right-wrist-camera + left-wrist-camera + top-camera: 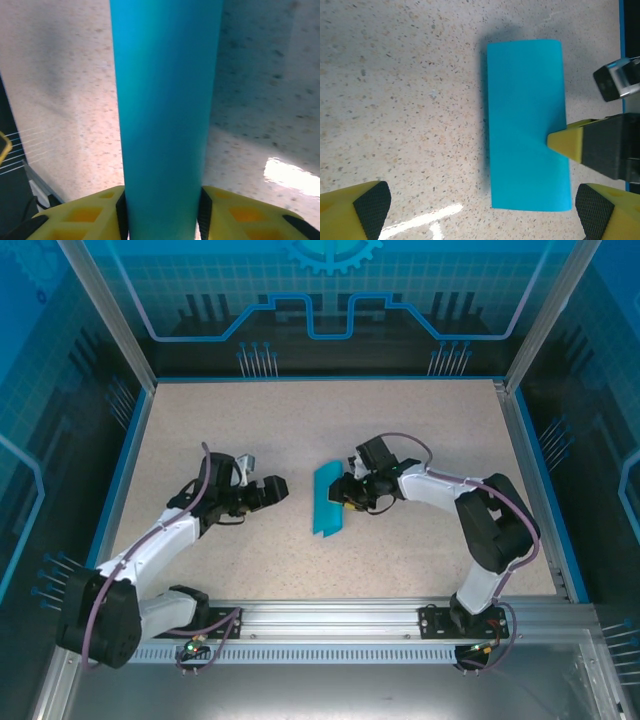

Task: Fold a paper plane with a square sheet of paper (pick it up from the middle)
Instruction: Fold the square sheet of paper in half at the center of the table.

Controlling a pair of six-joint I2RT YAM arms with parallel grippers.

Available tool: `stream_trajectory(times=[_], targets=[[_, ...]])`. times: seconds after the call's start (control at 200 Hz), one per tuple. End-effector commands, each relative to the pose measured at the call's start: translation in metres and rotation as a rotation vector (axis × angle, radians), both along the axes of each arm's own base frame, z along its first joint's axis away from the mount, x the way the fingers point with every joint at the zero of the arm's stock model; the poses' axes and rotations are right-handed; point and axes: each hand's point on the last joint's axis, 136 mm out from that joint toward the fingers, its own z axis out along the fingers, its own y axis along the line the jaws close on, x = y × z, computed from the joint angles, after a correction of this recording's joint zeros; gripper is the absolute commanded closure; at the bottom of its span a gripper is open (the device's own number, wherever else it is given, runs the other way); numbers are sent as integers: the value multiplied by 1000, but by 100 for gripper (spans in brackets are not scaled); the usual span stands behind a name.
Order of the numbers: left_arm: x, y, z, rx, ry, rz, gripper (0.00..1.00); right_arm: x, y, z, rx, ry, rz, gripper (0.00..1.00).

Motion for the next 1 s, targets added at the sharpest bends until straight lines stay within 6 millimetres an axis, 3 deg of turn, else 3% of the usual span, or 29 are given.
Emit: stream_trajectory(times=[0.0, 0.16, 0.375, 0.995], targets=[[8, -18, 15, -66, -9, -41, 2, -6, -18, -20, -58, 31, 0, 55], [11, -34, 14, -66, 4, -74, 2, -11, -39, -29, -139, 37, -23, 40], [16, -51, 14, -71, 12, -95, 2, -10, -48, -26, -164, 31, -16, 31], [10, -71, 1, -37, 46, -70, 2, -10, -78, -32, -294, 47, -35, 30]])
